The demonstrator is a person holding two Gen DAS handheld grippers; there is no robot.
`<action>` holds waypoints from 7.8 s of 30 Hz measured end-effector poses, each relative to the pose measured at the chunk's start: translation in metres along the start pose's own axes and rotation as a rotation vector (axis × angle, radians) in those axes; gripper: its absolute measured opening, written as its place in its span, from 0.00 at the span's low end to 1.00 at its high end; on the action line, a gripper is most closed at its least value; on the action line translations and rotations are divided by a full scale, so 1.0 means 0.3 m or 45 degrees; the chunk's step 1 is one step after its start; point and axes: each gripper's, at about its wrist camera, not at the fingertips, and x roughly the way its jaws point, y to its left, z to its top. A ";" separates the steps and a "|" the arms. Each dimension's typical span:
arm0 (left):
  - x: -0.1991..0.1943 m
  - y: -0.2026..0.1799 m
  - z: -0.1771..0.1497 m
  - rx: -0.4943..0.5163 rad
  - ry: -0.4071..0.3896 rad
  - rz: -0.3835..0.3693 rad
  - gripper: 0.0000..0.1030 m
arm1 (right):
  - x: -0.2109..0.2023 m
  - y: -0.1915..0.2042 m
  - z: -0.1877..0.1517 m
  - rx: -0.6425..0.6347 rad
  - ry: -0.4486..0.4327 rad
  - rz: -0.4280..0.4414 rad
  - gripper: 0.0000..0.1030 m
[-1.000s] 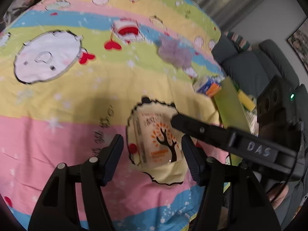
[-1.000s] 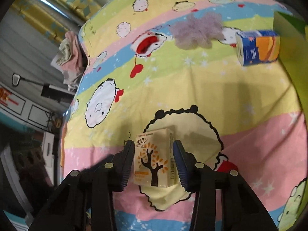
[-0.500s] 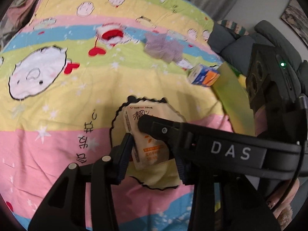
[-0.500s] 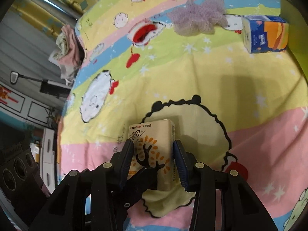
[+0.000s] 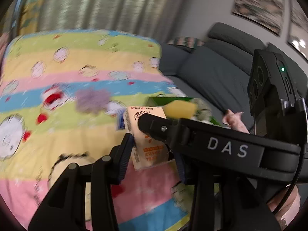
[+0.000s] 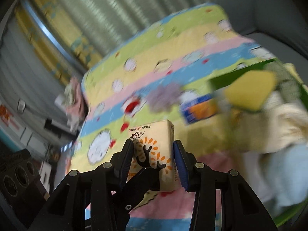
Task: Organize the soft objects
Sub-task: 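Carry the tan tissue pack in the right gripper into the box and release, then move the right gripper back over the quilt and grasp the red-white plush, then set the red-white plush down and regrasp it with the right gripper, then carry the red-white plush in the right gripper into the box and release, then move the right gripper back over the quilt and grasp the lilac bath puff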
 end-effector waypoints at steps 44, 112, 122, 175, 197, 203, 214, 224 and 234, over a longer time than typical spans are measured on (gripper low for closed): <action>0.432 -0.322 0.039 0.087 0.415 -0.309 0.42 | -0.211 -0.657 0.021 0.706 -0.236 -0.320 0.45; -0.381 0.854 -0.149 -0.748 0.030 0.703 0.85 | 1.034 0.425 0.202 -0.179 0.250 -0.317 0.37; -0.363 0.823 -0.158 -0.733 0.047 0.722 0.85 | 0.580 0.424 -0.017 -0.281 0.364 -0.112 0.37; 0.111 -0.047 0.080 0.050 0.079 -0.332 0.30 | -0.107 -0.080 0.056 0.040 -0.198 -0.046 0.35; 0.248 -0.124 -0.005 0.049 0.287 -0.267 0.29 | -0.046 -0.381 0.043 0.275 -0.060 -0.323 0.35; 0.116 -0.012 -0.002 -0.001 0.206 -0.203 0.35 | -0.072 -0.373 0.044 0.309 -0.075 -0.303 0.40; -0.147 0.265 -0.052 -0.072 0.051 0.212 0.83 | -0.162 -0.183 0.061 0.099 -0.321 -0.350 0.75; -0.188 0.523 -0.101 -0.365 0.034 0.449 0.84 | -0.018 0.021 0.070 -0.073 -0.300 -0.331 0.88; -0.206 0.650 -0.111 -0.469 0.074 0.545 0.84 | 0.387 0.167 0.219 -0.085 -0.081 -0.223 0.88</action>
